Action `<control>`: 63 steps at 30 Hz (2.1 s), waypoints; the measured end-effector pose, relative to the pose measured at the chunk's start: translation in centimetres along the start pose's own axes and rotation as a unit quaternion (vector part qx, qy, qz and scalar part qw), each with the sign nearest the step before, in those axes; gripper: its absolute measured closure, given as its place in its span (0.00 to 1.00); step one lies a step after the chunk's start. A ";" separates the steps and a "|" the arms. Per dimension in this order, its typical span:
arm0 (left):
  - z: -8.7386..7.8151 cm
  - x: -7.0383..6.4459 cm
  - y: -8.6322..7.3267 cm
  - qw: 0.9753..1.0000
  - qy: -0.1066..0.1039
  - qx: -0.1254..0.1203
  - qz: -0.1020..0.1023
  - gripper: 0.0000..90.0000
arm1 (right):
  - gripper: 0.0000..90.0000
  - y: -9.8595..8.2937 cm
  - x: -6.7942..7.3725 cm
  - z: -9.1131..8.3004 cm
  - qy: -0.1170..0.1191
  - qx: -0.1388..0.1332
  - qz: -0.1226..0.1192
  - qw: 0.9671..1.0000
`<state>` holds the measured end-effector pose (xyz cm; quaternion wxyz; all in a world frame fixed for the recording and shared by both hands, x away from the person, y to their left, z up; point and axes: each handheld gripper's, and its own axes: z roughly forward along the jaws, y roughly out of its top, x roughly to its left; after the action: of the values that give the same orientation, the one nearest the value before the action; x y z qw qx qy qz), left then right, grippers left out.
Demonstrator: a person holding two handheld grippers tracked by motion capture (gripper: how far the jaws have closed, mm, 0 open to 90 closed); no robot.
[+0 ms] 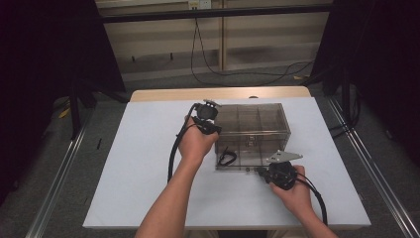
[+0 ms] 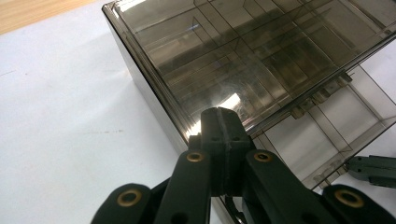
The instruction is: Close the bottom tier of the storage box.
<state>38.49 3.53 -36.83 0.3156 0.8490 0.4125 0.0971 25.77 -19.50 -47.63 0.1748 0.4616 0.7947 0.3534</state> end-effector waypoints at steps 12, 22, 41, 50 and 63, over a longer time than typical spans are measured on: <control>0.0 0.0 0.0 1.000 -0.004 0.000 -0.005 1.00 | 1.00 0.0 0.0 0.1 -0.003 0.002 -0.001 1.000; 0.1 0.0 0.1 1.000 -0.002 0.001 -0.005 1.00 | 1.00 0.1 0.1 0.3 -0.007 0.004 -0.003 1.000; 0.1 0.1 0.1 1.000 -0.004 0.000 -0.009 1.00 | 1.00 0.5 -0.2 0.7 -0.016 0.008 -0.013 1.000; 0.1 0.1 0.1 1.000 -0.004 0.001 -0.008 1.00 | 1.00 0.7 -0.5 0.9 -0.018 0.010 -0.009 1.000; 0.1 0.1 0.2 1.000 -0.004 0.004 -0.006 1.00 | 1.00 0.8 -0.7 1.1 -0.019 0.010 -0.008 1.000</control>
<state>38.69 3.51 -36.78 0.3142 0.8481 0.4171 0.0896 27.34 -19.38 -47.85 0.1883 0.4634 0.7983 0.3354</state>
